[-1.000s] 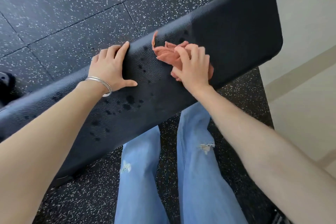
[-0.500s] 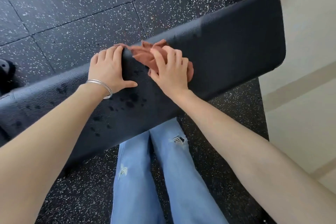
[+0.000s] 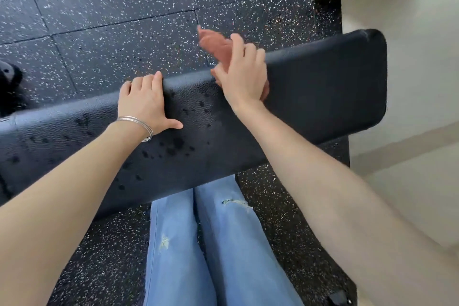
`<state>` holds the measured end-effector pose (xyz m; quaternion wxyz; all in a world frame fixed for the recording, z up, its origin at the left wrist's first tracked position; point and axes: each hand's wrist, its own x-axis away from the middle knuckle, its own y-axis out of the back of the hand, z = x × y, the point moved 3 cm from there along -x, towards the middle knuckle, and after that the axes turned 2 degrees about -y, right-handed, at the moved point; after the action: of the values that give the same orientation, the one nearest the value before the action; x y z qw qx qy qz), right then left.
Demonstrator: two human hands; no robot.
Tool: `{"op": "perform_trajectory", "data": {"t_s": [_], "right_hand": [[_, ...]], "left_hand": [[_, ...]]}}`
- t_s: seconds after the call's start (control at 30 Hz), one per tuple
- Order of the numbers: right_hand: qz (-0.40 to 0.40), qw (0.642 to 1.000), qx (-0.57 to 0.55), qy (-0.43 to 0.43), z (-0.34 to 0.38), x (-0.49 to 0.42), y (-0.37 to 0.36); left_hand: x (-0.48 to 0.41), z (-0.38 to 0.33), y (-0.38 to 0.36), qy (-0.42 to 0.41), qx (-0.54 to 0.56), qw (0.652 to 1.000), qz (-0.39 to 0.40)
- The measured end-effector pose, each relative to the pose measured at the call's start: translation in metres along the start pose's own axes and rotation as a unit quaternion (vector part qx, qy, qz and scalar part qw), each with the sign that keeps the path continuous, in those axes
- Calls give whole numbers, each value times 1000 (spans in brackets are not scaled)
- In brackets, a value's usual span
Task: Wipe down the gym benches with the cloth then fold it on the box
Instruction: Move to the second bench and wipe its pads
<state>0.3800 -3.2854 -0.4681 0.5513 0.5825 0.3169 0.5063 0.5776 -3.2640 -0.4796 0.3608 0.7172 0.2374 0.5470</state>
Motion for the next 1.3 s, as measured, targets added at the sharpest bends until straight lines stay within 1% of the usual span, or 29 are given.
{"op": "perform_trajectory", "data": {"t_s": [0.07, 0.1, 0.17, 0.23, 0.3, 0.37, 0.43, 0.47, 0.53, 0.6, 0.63, 0.67, 0.7, 0.73, 0.77, 0.8, 0.83, 0.87, 0.93, 0.97, 1.03, 1.07, 1.1, 1.13, 1.2, 1.27, 1.3], "right_hand": [[38, 994, 4, 102, 39, 13, -11], [55, 989, 8, 138, 47, 13, -12], [63, 985, 7, 158, 36, 0, -7], [54, 991, 19, 121, 0, -21, 4], [38, 999, 22, 32, -52, -42, 16], [15, 998, 17, -63, -93, -53, 27], [-2, 992, 23, -121, -97, -49, 27], [-12, 991, 26, -129, -87, -42, 23], [-30, 993, 4, -118, -54, -19, 13], [-30, 997, -43, -64, -19, 8, 4], [-21, 998, -53, -15, -7, 20, 1], [-8, 997, -43, 56, 0, 30, 0], [5, 989, -18, 144, -1, 37, 0], [17, 973, 10, 229, -9, 38, 3], [29, 957, 34, 285, -24, 35, 6], [38, 952, 50, 300, -44, 30, 9], [40, 958, 56, 278, -66, 24, 13], [31, 973, 50, 225, -89, 20, 18], [-4, 998, 10, 60, -125, 18, 25], [-30, 999, -14, -38, -134, 20, 24], [-75, 973, -48, -215, -128, 27, 18], [-88, 959, -55, -266, -114, 32, 14], [-98, 951, -60, -286, -96, 40, 10], [-109, 952, -70, -279, -76, 51, 4], [-105, 970, -87, -199, -37, 79, -9], [-69, 994, -57, -58, -14, 107, -18], [-47, 998, -33, 23, -13, 116, -21]], "left_hand": [[3, -1, 1, 17, 3, 1000, 4], [4, -1, 2, 24, 4, 1000, 6], [6, -2, 2, 32, 2, 999, 4], [7, -2, 1, 35, -2, 999, 4], [6, -3, 0, 39, -6, 999, 7], [5, -3, -1, 47, -5, 999, 13], [6, -3, -2, 49, -2, 999, 14], [6, -3, -2, 48, -2, 999, 12], [7, -3, -3, 49, -5, 999, 14], [6, -3, -3, 52, -6, 998, 19], [6, -3, -3, 53, -4, 998, 19], [5, -2, -3, 51, -2, 999, 18], [5, -1, -2, 49, 1, 999, 18], [6, 0, -2, 46, 6, 999, 16], [7, 1, -1, 44, 12, 999, 11], [8, 2, -1, 41, 17, 999, 5], [9, 3, -1, 38, 19, 999, 2], [10, 3, -1, 35, 21, 999, -1], [10, 3, -2, 31, 20, 999, -7], [10, 3, -3, 29, 20, 999, -10], [10, 4, -3, 25, 22, 999, -17], [11, 4, -4, 22, 24, 999, -22], [11, 5, -5, 18, 25, 999, -27], [11, 6, -6, 13, 26, 999, -33], [12, 7, -7, -1, 27, 999, -41], [13, 10, -8, -17, 31, 998, -46], [14, 11, -8, -27, 32, 998, -47]]}}
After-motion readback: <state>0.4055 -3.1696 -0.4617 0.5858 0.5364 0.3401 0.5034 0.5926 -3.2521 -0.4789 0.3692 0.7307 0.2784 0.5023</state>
